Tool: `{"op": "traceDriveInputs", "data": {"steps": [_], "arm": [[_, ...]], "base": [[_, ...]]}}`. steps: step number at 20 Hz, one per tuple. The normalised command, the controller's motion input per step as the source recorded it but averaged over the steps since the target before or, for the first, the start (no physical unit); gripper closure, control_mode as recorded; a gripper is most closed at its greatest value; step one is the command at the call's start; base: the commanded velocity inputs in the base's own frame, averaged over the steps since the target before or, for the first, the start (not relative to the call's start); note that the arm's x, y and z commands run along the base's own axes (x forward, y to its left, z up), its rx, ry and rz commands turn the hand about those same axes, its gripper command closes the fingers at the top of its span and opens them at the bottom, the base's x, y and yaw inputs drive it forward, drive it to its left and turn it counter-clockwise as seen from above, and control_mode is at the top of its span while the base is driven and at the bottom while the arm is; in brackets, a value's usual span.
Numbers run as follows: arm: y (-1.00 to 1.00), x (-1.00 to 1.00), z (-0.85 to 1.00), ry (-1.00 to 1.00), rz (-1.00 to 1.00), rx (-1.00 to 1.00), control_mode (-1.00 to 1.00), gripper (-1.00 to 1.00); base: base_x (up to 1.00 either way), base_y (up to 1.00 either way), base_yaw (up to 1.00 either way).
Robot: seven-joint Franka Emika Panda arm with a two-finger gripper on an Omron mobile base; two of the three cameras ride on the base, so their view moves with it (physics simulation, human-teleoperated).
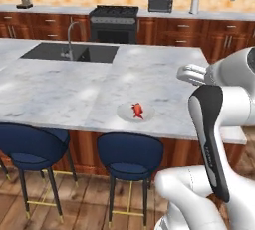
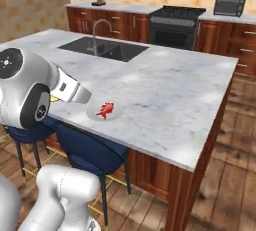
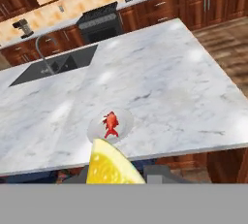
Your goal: Take the lemon wedge from the fridge and place it on the plate with fish on the dining counter.
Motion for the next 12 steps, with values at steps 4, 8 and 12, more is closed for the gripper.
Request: {"op": "traceDriveInputs", "data": {"steps": [4,8,12], "arm": [[0.00,0.00,0.00,0.00,0.00,0.00,1.00,1.00],[0.00,0.00,0.00,0.00,0.00,0.00,1.00,1.00],[0.00,0.12,-0.06,0.00,0.05,0.00,-1.00,1.00]], "base": [[1.00,0.24,-0.11],[1.00,0.00,-0.02],[0.42,0.00,0.07]]}}
